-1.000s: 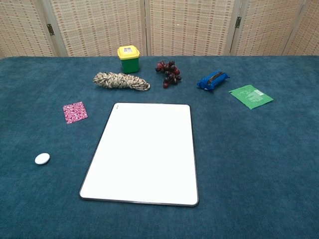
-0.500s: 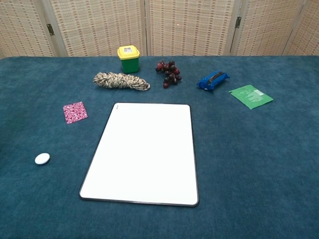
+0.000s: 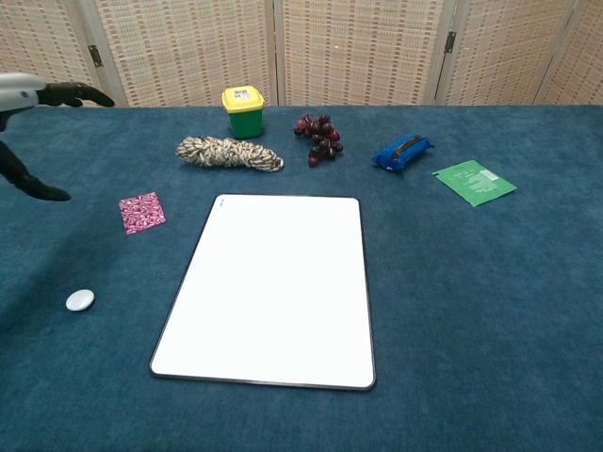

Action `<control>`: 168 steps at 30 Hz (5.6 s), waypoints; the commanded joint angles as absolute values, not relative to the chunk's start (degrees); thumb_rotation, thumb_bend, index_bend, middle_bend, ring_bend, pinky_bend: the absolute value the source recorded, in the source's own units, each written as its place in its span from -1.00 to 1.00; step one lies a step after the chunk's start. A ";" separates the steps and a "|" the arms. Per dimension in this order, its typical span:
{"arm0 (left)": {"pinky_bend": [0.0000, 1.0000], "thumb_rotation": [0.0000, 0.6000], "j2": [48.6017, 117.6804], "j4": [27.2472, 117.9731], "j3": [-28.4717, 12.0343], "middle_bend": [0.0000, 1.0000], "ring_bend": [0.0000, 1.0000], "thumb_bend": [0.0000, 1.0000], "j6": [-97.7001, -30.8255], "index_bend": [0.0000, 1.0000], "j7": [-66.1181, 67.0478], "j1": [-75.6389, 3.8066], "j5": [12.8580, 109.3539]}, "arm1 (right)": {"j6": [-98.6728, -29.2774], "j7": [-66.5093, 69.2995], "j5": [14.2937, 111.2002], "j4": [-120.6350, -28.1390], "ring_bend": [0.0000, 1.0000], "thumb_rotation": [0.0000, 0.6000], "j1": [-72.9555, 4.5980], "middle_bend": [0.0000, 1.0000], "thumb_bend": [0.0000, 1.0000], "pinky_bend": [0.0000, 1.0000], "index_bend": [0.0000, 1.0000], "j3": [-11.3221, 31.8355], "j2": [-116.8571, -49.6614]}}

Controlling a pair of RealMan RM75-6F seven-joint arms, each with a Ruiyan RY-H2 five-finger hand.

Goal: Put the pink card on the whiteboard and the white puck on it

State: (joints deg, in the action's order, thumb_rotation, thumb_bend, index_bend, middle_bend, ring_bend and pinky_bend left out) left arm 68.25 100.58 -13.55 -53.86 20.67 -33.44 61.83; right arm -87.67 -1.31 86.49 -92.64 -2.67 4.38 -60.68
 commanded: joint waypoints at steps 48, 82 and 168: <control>-1.00 1.00 89.07 74.33 -10.36 -1.00 -0.95 -0.51 -49.65 -0.66 43.68 -58.69 7.85 | -85.30 0.90 84.55 -90.74 -0.83 1.00 -2.88 -0.93 -0.32 -1.00 -1.00 4.16 -61.30; -1.00 1.00 91.76 69.41 -10.91 -1.00 -0.94 -0.51 -48.66 -0.58 45.69 -59.44 3.79 | -85.52 1.05 84.55 -90.96 -0.83 1.00 -2.53 -0.92 -0.32 -1.00 -1.00 4.04 -61.56; -1.00 1.00 75.58 102.78 2.30 -0.89 -0.92 -0.42 -58.63 -0.30 32.27 -51.66 54.38 | -84.49 1.76 84.67 -91.30 -0.83 1.00 -2.93 -0.92 -0.32 -1.00 -1.00 4.22 -61.58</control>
